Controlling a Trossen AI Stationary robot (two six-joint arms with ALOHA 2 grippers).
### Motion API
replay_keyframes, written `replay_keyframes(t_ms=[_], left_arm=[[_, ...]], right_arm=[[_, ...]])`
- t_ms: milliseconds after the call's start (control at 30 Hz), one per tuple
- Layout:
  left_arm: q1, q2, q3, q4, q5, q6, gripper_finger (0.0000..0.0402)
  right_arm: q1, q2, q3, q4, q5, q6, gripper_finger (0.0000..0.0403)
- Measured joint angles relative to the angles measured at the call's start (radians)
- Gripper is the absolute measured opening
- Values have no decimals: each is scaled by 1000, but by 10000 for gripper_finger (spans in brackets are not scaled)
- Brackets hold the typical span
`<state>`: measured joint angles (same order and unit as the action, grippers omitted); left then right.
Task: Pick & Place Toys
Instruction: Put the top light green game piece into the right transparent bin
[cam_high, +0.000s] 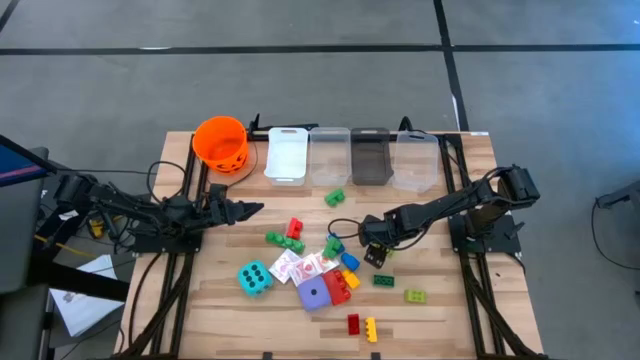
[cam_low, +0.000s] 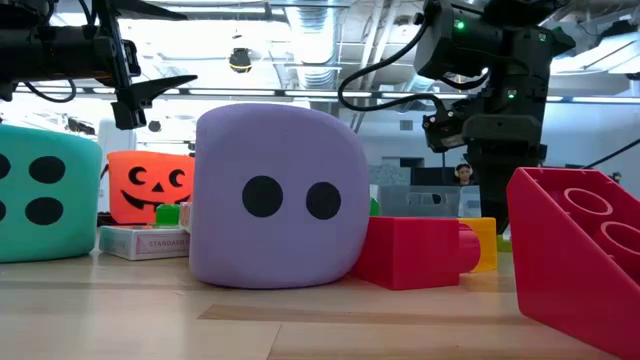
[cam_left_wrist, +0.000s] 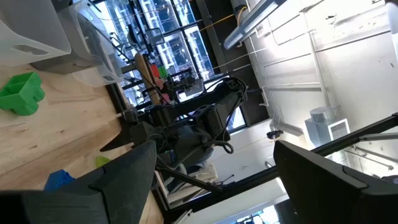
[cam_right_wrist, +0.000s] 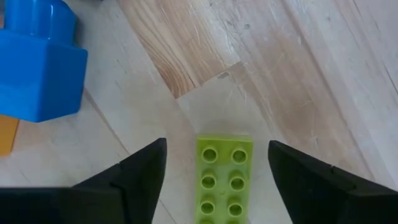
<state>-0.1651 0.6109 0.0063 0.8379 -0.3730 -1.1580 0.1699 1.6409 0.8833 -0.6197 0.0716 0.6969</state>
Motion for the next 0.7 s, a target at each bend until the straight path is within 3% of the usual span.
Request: replay_keyframes(t_ms=[700], left_arm=[[0,0,0,0,2,0,319]], right_arm=[[-1,-2,-55,22,4,10,260]])
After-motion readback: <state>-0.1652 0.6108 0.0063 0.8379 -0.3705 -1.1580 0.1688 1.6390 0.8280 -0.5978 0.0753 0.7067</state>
